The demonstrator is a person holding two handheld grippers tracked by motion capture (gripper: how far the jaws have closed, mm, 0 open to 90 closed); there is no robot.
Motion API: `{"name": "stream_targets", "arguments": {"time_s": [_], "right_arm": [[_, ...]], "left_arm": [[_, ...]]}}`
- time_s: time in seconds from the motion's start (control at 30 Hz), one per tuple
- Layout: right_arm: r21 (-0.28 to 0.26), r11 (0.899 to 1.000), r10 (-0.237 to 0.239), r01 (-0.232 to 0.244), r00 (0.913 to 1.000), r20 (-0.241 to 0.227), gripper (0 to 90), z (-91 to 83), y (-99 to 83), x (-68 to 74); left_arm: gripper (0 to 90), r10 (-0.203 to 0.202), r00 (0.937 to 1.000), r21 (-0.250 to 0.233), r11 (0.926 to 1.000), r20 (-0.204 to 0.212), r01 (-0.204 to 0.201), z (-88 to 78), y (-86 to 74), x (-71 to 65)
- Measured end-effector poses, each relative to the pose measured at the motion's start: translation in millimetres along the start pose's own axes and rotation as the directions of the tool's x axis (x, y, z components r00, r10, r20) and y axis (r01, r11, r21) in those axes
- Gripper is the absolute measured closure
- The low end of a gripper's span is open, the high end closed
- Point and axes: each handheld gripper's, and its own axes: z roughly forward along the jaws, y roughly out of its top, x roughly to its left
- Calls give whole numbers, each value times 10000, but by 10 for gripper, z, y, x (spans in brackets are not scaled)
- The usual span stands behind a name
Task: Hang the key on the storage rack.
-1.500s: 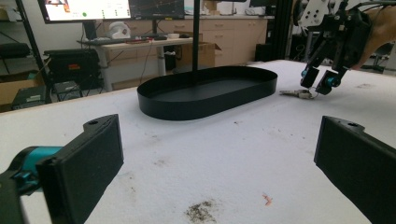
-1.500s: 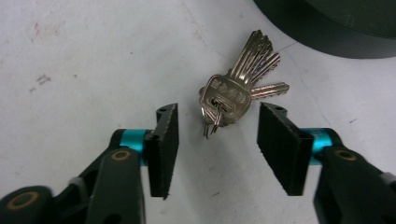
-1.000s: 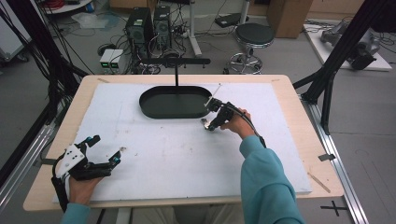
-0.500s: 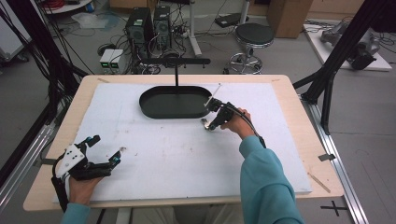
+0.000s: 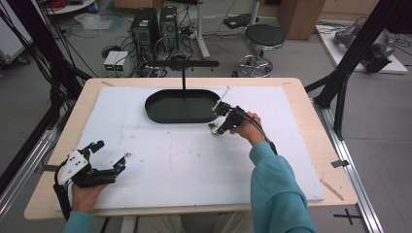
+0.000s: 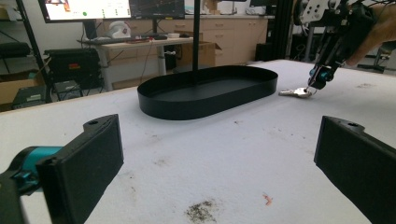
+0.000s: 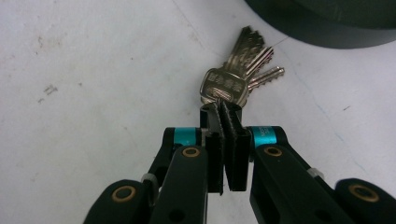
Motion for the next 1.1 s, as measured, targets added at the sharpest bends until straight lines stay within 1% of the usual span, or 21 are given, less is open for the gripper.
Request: {"name": "stream_targets", "arguments": {"time_s": [0.13, 0.17, 0.27, 0.3, 0.33, 0.43, 0.47, 0.5, 0.53, 0.57, 0.6, 0.63, 0.67, 0.7, 0.77, 0.8, 0.9, 0.93, 0.97, 1.03, 1.1], "right_arm": [[-392, 9991, 129, -131, 9999, -44, 889, -56, -5, -11], [-406, 9991, 125, -126, 9999, -14, 889, -74, -6, -8], [-830, 9964, 162, -152, 9998, 117, 891, -134, -6, -14], [-1087, 9934, 369, -357, 9993, 93, 891, -171, -7, -8], [-1336, 9903, 389, -378, 9992, 61, 892, -202, -9, -14], [-1663, 9848, 475, -491, 9988, -137, 892, -266, -8, -27], [-2044, 9775, 509, -529, 9986, -148, 892, -341, -7, -31], [-2248, 9724, 589, -632, 9979, -260, 892, -379, -7, -34], [-2248, 9724, 589, -632, 9979, -260, 892, -379, -7, -34], [-2713, 9605, 578, -617, 9981, -224, 892, -457, -12, -51], [-2713, 9605, 578, -617, 9981, -224, 892, -457, -12, -51], [-3111, 9469, 720, -815, 9965, -421, 892, -546, -10, -78], [-3202, 9435, 773, -850, 9963, -365, 892, -581, -8, -79], [-3374, 9368, 787, -929, 9954, -553, 892, -626, 0, -90], [-3716, 9238, 780, -924, 9955, -535, 892, -725, 24, -101], [-3716, 9238, 780, -924, 9955, -535, 892, -725, 24, -101], [-4121, 9072, 695, -847, 9962, -516, 892, -909, 100, -123], [-4121, 9072, 695, -847, 9962, -516, 892, -909, 100, -123], [-4443, 8938, 525, -618, 9981, -332, 891, -1003, 145, -127], [-4655, 8825, 547, -669, 9977, -398, 891, -1063, 180, -127], [-4755, 8778, 508, -582, 9983, -286, 891, -1111, 227, -127]], "left_arm": [[17, 26, 10000, 8, 10000, -6, -26, -1, 0, 0], [17, 16, 10000, 6, 10000, 1, -16, -1, 0, 0], [17, 22, 10000, 6, 10000, -8, -22, -1, 0, 1], [17, 24, 10000, 6, 10000, -10, -24, -1, 1, 1], [17, 24, 10000, 6, 10000, -10, -24, -1, 1, 1], [17, -6, 10000, -9, 10000, -20, 6, 1, 0, 0], [17, -5, 10000, -8, 10000, -22, 5, 1, 0, 0], [17, -4, 10000, -7, 10000, -23, 4, 1, 0, 0], [17, -4, 10000, -7, 10000, -23, 4, 1, 0, 0], [17, 4, 10000, 3, 10000, -16, -4, 0, 0, -1], [17, 4, 10000, 3, 10000, -16, -4, 0, 0, -1], [17, 25, 10000, 11, 10000, -13, -25, -1, 0, -1], [17, 44, 10000, 11, 10000, -18, -44, -1, 1, 0], [17, 44, 10000, 9, 10000, -20, -44, -1, 1, 0], [17, 27, 10000, 11, 10000, -24, -27, -1, 0, -1], [17, 27, 10000, 11, 10000, -24, -27, -1, 0, -1], [17, -9, 10000, -19, 10000, -36, 9, 1, 0, -1], [17, -9, 10000, -19, 10000, -36, 9, 1, 0, -1], [17, -11, 10000, -19, 10000, -34, 10, 1, 0, 0], [17, -27, 10000, -20, 10000, -27, 27, 2, 0, -1], [17, -10, 10000, -21, 10000, -33, 10, 1, 0, 0]]}}
